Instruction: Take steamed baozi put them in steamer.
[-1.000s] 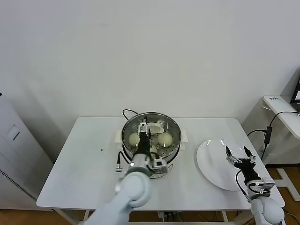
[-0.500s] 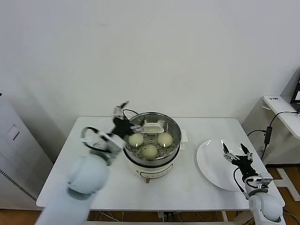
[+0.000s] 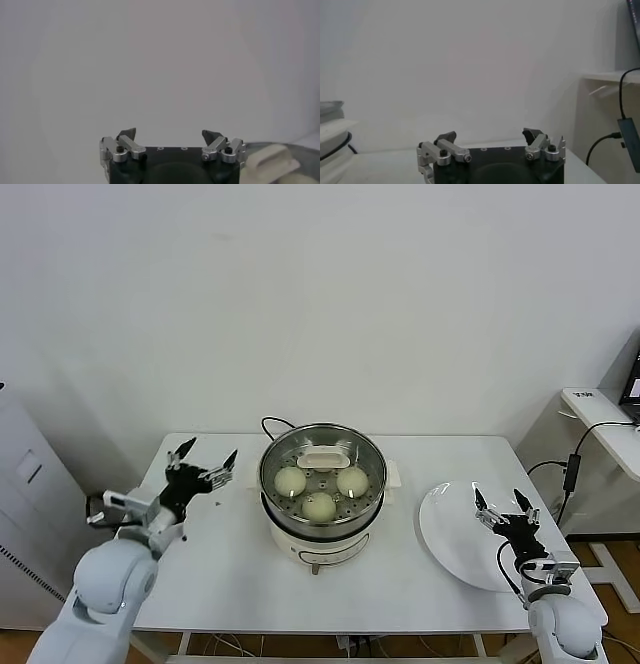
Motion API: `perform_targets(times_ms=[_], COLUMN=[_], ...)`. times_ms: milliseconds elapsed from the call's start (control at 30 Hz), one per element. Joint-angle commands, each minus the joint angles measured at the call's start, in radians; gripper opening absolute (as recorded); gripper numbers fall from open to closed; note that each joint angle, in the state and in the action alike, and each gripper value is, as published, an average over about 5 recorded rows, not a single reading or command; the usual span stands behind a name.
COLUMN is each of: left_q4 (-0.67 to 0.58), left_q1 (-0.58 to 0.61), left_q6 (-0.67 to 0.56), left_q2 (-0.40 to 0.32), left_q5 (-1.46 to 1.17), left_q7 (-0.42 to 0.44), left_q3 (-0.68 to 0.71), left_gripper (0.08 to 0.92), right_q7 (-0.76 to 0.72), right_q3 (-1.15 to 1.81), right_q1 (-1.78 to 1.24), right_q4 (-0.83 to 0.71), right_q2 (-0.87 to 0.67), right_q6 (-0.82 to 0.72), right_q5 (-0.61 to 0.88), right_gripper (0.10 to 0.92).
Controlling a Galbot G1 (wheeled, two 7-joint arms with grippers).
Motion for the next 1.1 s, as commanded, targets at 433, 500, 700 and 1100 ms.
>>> perform_targets(times_ms=[433, 500, 700, 1100], left_q4=[0.299, 0.291, 0.295, 0.287], left_q1=[0.094, 0.102, 0.1, 0.104], left_q6=[-0.244, -0.247, -0.246, -0.237], left_q2=[-0.047, -0.05, -0.056, -0.052], left_q5=[-0.026, -0.025, -0.025, -0.028], left_q7=[-0.012, -0.013, -0.018, -0.015], left_q3=[-0.05, -0.048, -0.049, -0.053], left_gripper=[0.823, 0.823, 0.823, 0.823], right_q7=[0.016, 0.014, 0.018, 0.015], right_q3=[0.009, 0.007, 0.003, 0.004], right_q1=[-0.025, -0.027, -0.019, -0.014], right_q4=[0.014, 0.013, 0.008, 0.01], right_q2=[0.015, 0.012, 0.014, 0.018], right_q6=[-0.006, -0.01, -0.021, -0.047], right_q5=[-0.052, -0.055, -0.052, -0.053], right_gripper=[0.823, 0.823, 0.823, 0.823])
